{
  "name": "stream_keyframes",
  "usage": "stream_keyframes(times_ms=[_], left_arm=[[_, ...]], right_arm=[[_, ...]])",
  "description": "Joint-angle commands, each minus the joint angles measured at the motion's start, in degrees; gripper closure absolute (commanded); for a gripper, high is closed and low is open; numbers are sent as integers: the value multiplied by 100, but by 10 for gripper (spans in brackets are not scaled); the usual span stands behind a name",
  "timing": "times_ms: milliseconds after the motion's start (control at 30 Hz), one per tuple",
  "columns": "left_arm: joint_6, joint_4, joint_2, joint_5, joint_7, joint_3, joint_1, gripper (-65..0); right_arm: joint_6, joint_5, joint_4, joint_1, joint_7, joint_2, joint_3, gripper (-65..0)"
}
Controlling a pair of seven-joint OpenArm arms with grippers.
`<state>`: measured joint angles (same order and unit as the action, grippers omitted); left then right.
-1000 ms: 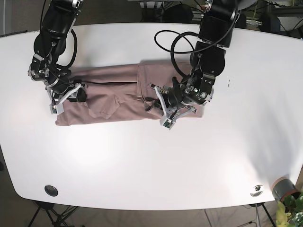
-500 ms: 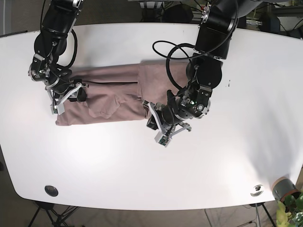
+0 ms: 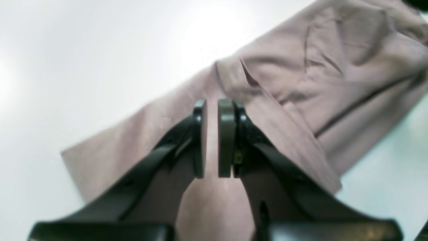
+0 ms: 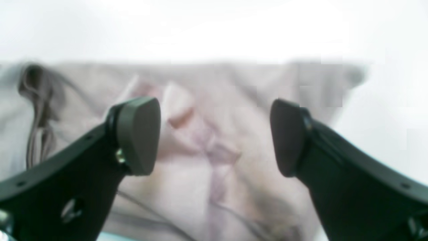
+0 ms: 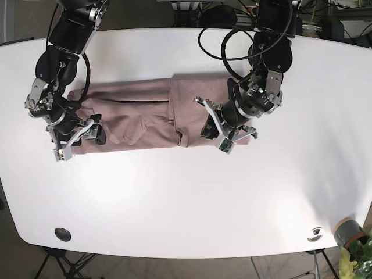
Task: Fold the T-shirt properly
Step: 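Fold the strip end with the left gripper toward the right gripper, then grasp both ends of the folded strip with both grippers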
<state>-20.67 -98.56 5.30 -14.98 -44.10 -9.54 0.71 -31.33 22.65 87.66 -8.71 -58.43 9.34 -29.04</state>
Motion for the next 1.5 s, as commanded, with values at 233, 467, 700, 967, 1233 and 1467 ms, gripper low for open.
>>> stream_keyframes(times_ms=[233,467,700,967,1233,1467], left_arm=[[-1147,-108,11,-62,106,853,566,-36],[-1164,-21,11,-71,106,1354,725,-36],[-1806,472,11,-71,115,1741,593,-36],[-1876,1026,28,-53,370,1776,443,-36],[-1876,1201,195,-62,537,1776,461,-36],[-1876,1201,204,-62,546,1776,470,-36]], right_arm=[[-291,25,47,-593,-579,230,-644,-495],[-651,315,-462,-786,-983,371,-1347,-495],[-625,1466,-1658,-760,-948,855,-1488,-495],[-643,1607,-2432,-654,-517,1206,-1488,-491],[-651,1625,-2546,-355,-438,1241,-1488,-490],[-660,1616,-2265,-30,-438,899,-1452,-490]])
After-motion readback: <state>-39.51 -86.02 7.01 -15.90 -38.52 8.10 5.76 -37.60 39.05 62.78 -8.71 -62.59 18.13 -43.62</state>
